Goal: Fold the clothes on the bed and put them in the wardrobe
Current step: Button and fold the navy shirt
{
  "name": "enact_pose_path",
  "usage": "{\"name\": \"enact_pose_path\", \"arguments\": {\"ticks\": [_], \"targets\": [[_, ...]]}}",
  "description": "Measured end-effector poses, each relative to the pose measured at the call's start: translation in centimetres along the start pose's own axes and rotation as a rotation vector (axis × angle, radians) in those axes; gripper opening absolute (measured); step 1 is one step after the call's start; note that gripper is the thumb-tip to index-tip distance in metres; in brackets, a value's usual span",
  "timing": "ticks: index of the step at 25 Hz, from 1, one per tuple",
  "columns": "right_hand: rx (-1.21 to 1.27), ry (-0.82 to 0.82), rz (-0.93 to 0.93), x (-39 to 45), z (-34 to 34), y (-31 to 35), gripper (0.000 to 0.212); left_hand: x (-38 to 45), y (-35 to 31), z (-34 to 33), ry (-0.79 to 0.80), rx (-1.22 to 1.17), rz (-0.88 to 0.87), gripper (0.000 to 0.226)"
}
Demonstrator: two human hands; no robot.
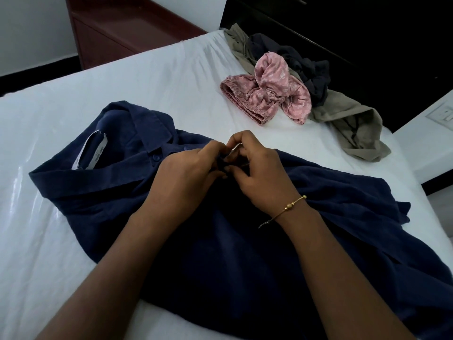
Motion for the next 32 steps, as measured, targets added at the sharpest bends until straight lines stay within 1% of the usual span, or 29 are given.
{"name": "enact_pose_path", "arguments": {"ticks": [3,6,8,10,12,14,17,19,21,24,26,27,29,32], "targets": [[0.043,-0.006,0.009,0.1,0.1,-0.2,0.040,0.1,-0.5,0.6,-0.032,-0.005,-0.053,0.037],[0.088,-0.014,0.010,0.3,-0.2,-0.7,0.038,0.6,-0.9,1.3,-0.109,0.146,-0.078,0.021],[0.123,-0.041,-0.016,0.4,-0.3,-1.1,0.038,0.7,-1.1,1.5,-0.127,0.180,-0.143,0.015],[0.175,-0.046,-0.042,0.4,-0.2,-1.5,0.039,0.6,-1.1,1.4,-0.089,0.122,-0.185,0.024],[0.242,-0.003,-0.072,0.2,-0.1,-2.0,0.041,0.5,-0.8,1.2,-0.058,0.081,-0.153,0.032],[0.276,0.026,-0.090,0.0,0.0,-2.4,0.042,0.5,-0.5,0.9,-0.039,0.065,-0.117,0.032],[0.247,-0.063,-0.093,-0.1,0.0,-2.5,0.036,0.7,0.0,0.7,-0.027,-0.020,-0.069,0.031],[0.217,-0.120,-0.067,-0.2,0.2,-2.0,0.033,0.8,0.2,1.0,-0.031,-0.084,-0.059,0.025],[0.149,-0.156,0.005,-0.5,0.5,-1.1,0.034,0.8,0.1,1.3,-0.059,-0.115,-0.070,0.017],[-0.046,-0.228,0.165,-0.8,0.3,1.0,0.035,0.8,-0.5,1.9,-0.112,-0.085,-0.063,0.024],[-0.157,-0.281,0.275,-1.1,-0.3,2.2,0.034,0.9,-0.9,2.2,-0.148,-0.107,-0.016,0.028],[-0.189,-0.305,0.297,-1.1,-0.6,2.4,0.034,0.9,-0.7,2.4,-0.155,-0.152,0.044,0.026],[-0.185,-0.341,0.265,-1.3,-0.9,2.2,0.035,0.7,0.0,2.5,-0.122,-0.271,0.169,0.016],[-0.128,-0.421,0.188,-1.4,-0.2,1.1,0.039,0.7,-0.4,2.2,-0.011,-0.479,0.306,0.020]]}}
Point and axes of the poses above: each hand's wrist, its own x-axis towards the middle knuckle, its own z-axis out of the back of the hand, y = z × x, the point moved 6 cm from there along x, towards the middle knuckle, and after that the axes turned 4 degrees about -y, right-handed, at the moved point
